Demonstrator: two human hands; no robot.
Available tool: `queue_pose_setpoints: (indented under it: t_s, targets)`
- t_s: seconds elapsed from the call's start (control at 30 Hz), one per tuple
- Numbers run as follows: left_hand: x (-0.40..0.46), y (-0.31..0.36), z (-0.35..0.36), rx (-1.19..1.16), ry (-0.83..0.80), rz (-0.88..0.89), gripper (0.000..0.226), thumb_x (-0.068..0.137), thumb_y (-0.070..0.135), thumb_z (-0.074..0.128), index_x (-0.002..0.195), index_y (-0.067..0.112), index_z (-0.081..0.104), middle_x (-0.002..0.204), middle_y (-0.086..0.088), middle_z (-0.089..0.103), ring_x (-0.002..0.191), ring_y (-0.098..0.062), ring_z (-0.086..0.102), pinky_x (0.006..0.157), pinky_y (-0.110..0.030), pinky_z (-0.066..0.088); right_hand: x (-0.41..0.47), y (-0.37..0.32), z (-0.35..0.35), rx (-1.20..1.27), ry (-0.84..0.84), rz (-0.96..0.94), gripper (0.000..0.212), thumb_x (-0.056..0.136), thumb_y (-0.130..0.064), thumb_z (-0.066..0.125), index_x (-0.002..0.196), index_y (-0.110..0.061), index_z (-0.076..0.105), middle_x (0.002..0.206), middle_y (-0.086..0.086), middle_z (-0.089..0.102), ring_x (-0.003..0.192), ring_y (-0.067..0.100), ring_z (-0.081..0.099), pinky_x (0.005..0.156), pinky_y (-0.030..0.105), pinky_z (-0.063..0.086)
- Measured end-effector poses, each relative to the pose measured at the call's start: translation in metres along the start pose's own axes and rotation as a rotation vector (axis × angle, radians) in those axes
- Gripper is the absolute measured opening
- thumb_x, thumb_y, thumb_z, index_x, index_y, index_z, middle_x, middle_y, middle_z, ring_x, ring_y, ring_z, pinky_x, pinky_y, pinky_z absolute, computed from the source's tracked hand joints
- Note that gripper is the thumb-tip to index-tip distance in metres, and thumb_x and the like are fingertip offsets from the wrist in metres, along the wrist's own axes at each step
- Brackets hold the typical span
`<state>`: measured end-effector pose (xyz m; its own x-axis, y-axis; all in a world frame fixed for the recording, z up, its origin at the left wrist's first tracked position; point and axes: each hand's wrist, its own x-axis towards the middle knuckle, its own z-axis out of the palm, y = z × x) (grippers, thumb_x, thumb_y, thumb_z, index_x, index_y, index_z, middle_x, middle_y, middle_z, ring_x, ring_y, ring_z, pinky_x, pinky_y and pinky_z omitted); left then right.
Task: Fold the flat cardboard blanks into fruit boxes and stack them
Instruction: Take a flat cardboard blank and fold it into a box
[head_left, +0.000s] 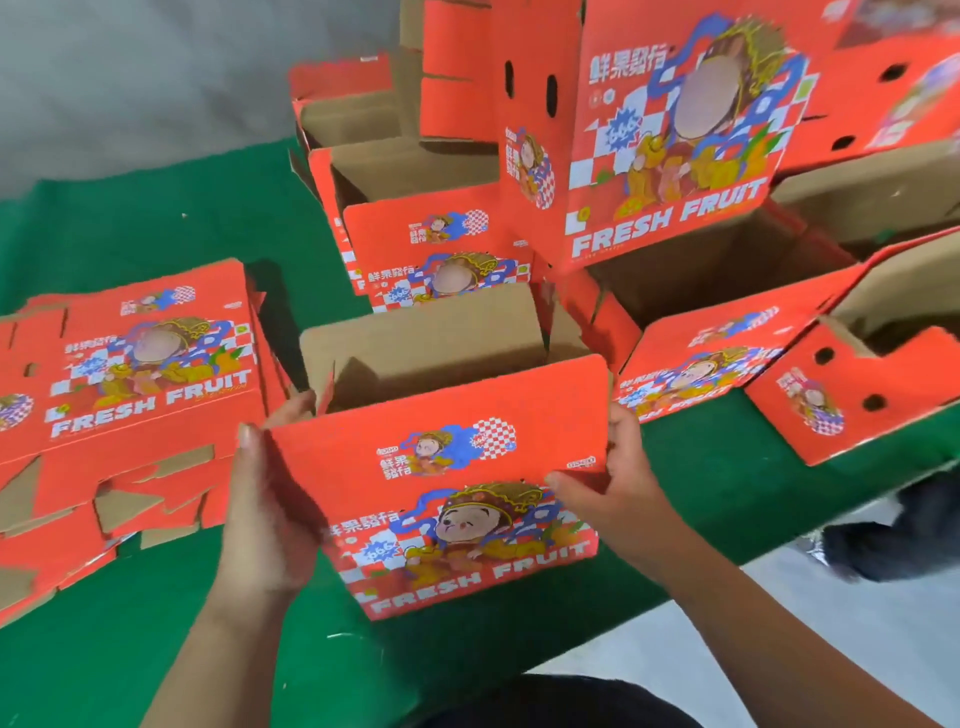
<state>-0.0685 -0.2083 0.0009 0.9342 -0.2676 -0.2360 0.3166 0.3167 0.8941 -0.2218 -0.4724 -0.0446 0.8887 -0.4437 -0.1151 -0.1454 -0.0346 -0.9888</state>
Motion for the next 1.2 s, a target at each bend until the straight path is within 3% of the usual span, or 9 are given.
queue_pose_setpoints:
  t_s: [0.13,0.27,0.43,0.6,0.73,0.8,0.9,1.0,1.2]
  targets:
    - [0.002,-0.003,0.006,-0.231,0.085,-0.078,0.058,0.09,0.074,0.049,0.124,0.034,0.073,0.114,0.001,0.072,0.109,-0.021,0.071,0.089,-0.041,0.053,-0.02,0.008,-0.016,-0.157,0.092,-0.131,0.068,0.079,-0.008,0.071,0.138,-0.011,0.038,0.114,-0.006,0.06,0.105,0.004,0.063,0.084,0.017,0.052]
    - [-0.003,-0.012,0.018,0.332,-0.283,-0.479,0.068,0.1,0.06,0.053,0.155,0.023,0.041,0.154,-0.008,0.049,0.145,-0.032,0.043,0.118,-0.055,0.035,-0.044,0.026,-0.023,-0.231,0.263,-0.293,0.063,0.077,-0.011,0.055,0.139,-0.015,0.043,0.129,-0.013,0.048,0.122,0.007,0.052,0.099,0.018,0.043]
    - [-0.008,0.001,0.031,0.586,-0.589,-0.738,0.057,0.065,0.045,0.082,0.106,0.067,0.047,0.122,0.01,0.074,0.113,-0.027,0.071,0.081,-0.049,0.062,-0.079,0.057,-0.038,-0.172,0.514,-0.304,0.069,0.074,0.005,0.05,0.136,-0.024,0.046,0.129,-0.001,0.051,0.122,0.018,0.049,0.104,0.036,0.042]
    - [-0.008,-0.019,0.083,0.629,-0.649,-0.468,0.051,0.07,0.021,0.058,0.113,0.048,0.053,0.106,0.007,0.075,0.092,-0.014,0.074,0.074,-0.042,0.063,-0.074,0.042,-0.067,-0.133,0.745,-0.33,0.071,0.084,0.002,0.048,0.145,-0.03,0.036,0.141,-0.017,0.048,0.132,0.002,0.047,0.108,0.017,0.04]
    - [-0.02,-0.067,0.154,0.423,-0.486,-0.45,0.045,0.098,0.0,0.035,0.118,0.038,0.047,0.103,-0.005,0.071,0.076,-0.019,0.071,0.072,-0.044,0.064,-0.046,0.057,-0.078,0.14,1.038,0.158,0.087,0.084,-0.018,0.053,0.161,-0.022,0.012,0.15,0.003,0.033,0.141,0.022,0.037,0.123,0.049,0.029]
    - [-0.02,-0.08,0.182,0.371,-0.454,-0.458,0.044,0.102,0.0,0.026,0.117,0.037,0.045,0.106,-0.006,0.069,0.071,-0.015,0.069,0.071,-0.037,0.064,-0.047,0.071,-0.046,0.255,0.849,0.372,0.095,0.084,-0.027,0.057,0.16,-0.039,0.001,0.149,-0.005,0.032,0.144,0.024,0.038,0.121,0.057,0.031]
    - [-0.017,-0.09,0.207,0.34,-0.486,-0.462,0.047,0.102,0.001,0.027,0.117,0.042,0.046,0.125,-0.012,0.064,0.086,-0.022,0.066,0.072,-0.031,0.063,-0.052,0.081,-0.005,0.096,0.633,0.208,0.112,0.074,-0.035,0.076,0.153,-0.054,-0.002,0.159,-0.017,0.026,0.142,0.013,0.04,0.11,0.041,0.043]
    - [-0.017,-0.095,0.217,0.38,-0.583,-0.459,0.049,0.101,0.003,0.031,0.133,0.038,0.04,0.126,-0.006,0.062,0.094,-0.019,0.074,0.08,-0.032,0.063,-0.024,0.085,-0.025,0.052,0.851,0.186,0.123,0.057,-0.031,0.096,0.152,-0.037,0.017,0.143,-0.003,0.047,0.127,0.017,0.056,0.101,0.042,0.053]
    - [-0.003,-0.103,0.223,0.445,-0.571,-0.389,0.037,0.107,0.011,0.038,0.134,0.036,0.039,0.132,0.005,0.063,0.1,-0.02,0.075,0.083,-0.025,0.06,-0.001,0.09,-0.109,-0.126,0.917,0.192,0.124,0.079,-0.02,0.085,0.156,-0.052,-0.006,0.159,-0.013,0.036,0.137,0.01,0.046,0.114,0.028,0.032]
